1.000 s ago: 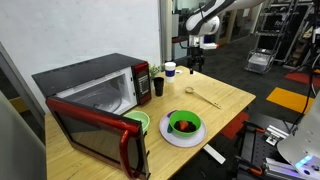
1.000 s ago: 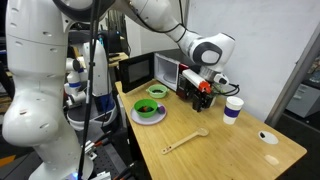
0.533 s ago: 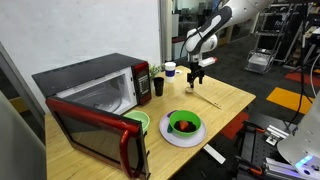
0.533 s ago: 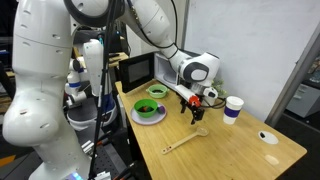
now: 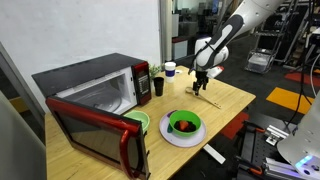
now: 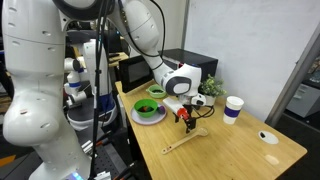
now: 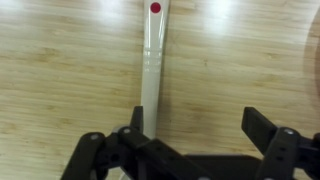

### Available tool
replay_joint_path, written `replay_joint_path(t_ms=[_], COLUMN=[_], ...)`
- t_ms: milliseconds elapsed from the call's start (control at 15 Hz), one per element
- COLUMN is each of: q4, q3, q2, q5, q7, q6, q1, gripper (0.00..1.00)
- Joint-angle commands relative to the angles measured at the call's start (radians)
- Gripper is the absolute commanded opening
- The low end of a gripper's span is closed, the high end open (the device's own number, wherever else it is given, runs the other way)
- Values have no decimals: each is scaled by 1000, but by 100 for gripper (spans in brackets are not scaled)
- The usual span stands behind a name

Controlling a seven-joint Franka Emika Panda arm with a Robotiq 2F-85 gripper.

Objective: Use the wooden spoon to stir the contents in the green bowl

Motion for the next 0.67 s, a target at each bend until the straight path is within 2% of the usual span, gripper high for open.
replay_joint_path(t_ms=[0,200,600], q4=[-106,-111,-83], q3=[9,16,32], q2=[-50,-35,-15], q5=[-15,14,34], q7=[-46,-90,-132], q6=[138,191,202], q1=[-33,-69,-107], gripper=[100,100,100])
